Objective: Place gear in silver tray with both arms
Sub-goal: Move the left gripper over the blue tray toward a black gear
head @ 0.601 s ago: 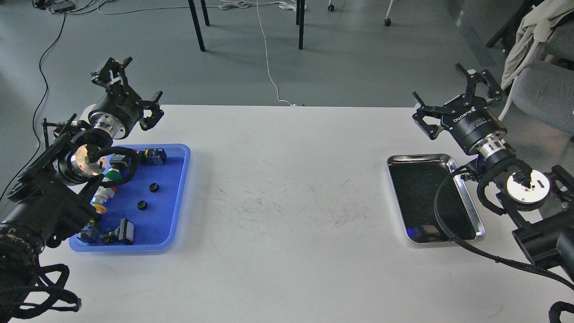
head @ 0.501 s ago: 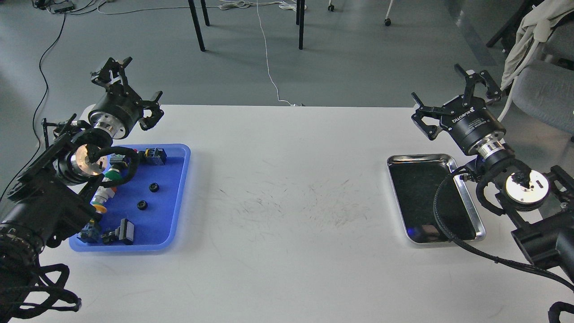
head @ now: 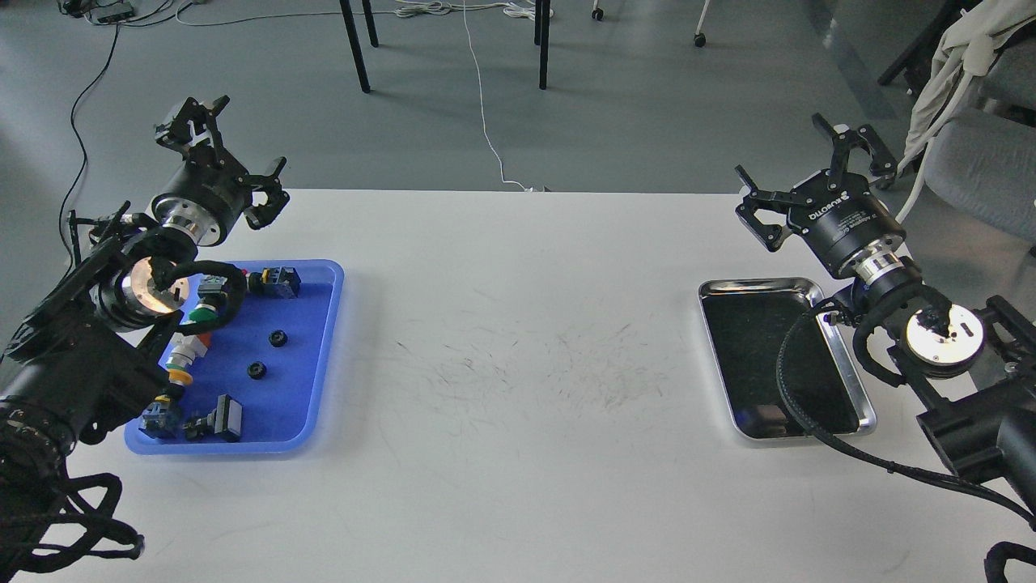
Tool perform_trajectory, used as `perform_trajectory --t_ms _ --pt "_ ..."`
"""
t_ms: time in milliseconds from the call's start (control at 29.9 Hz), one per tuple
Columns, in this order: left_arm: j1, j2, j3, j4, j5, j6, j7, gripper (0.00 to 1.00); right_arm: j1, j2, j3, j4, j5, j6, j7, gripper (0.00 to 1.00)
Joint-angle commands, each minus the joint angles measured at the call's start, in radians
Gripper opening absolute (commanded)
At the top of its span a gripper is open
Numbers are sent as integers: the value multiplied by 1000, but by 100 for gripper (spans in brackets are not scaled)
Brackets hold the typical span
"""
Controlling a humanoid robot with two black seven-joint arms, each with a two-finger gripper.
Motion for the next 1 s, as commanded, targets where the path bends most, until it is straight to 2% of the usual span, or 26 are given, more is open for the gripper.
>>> perform_trajectory --t_ms 0,200,368,568,802,969 --pt "-8 5 7 0 15 -4 4 99 -6 -8 -1 5 0 3 0 99" --pt "-13 10 82 -2 18 -14 5 98 -7 -8 7 13 0 6 0 99" --pt "-32 59 149 -2 18 -18 41 99 -12 -11 10 16 0 10 0 99" --pt "-52 73 157 -5 20 -19 45 99 -19 -9 15 10 0 9 0 99" --pt "-46 174 232 -166 136 -15 45 99 -18 -13 13 16 0 6 0 99" --pt "-43 229 322 -212 144 -14 48 99 -18 -14 10 14 0 4 0 99"
